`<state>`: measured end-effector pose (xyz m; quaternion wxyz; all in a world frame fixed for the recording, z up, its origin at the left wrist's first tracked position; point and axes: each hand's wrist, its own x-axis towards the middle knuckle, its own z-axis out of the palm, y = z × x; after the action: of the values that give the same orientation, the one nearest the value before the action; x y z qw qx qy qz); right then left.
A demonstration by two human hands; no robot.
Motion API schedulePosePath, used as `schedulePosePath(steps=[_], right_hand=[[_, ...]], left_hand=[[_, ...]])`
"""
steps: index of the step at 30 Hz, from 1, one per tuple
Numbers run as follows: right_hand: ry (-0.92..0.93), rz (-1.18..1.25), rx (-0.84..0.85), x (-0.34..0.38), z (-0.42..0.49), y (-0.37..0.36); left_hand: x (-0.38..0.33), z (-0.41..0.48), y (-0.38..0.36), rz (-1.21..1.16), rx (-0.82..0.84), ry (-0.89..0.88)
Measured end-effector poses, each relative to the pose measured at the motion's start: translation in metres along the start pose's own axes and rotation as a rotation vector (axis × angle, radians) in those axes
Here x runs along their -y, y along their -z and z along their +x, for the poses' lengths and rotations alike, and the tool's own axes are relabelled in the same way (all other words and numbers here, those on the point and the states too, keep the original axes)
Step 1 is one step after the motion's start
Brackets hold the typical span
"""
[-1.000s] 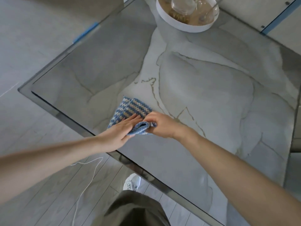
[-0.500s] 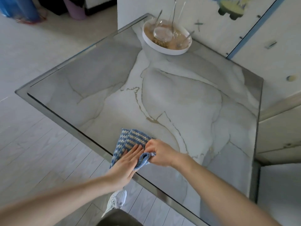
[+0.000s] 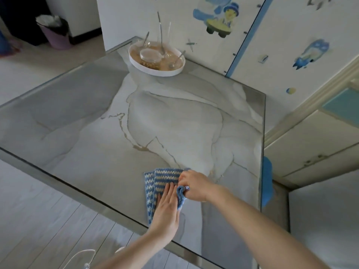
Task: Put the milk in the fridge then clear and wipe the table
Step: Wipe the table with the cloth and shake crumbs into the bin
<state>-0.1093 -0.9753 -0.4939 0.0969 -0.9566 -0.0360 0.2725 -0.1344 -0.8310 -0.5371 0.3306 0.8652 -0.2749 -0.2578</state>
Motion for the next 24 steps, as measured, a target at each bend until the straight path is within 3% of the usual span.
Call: schedulePosePath(steps=[13, 18, 21, 24], right_hand=[[-0.037, 0.046, -0.019, -0.061, -0.006, 0.003], [-0.124, 0.038, 0.078, -0.091, -0.02, 0.009], [-0.26, 0.221, 0.063, -0.103, -0.035, 0.031], [-0.326, 0.54, -0.184, -0.115, -0.043, 0.063]], left_hand=[[-0.039, 0.043, -0.034, -0.036, -0.02, 0.013], [-0.065, 0.06, -0.05, -0.153, 0.038, -0.04], [-0.082, 0.071, -0.031, -0.34, 0.084, -0.068], [-0.097, 0.103, 0.017, -0.291, 0.053, -0.12]])
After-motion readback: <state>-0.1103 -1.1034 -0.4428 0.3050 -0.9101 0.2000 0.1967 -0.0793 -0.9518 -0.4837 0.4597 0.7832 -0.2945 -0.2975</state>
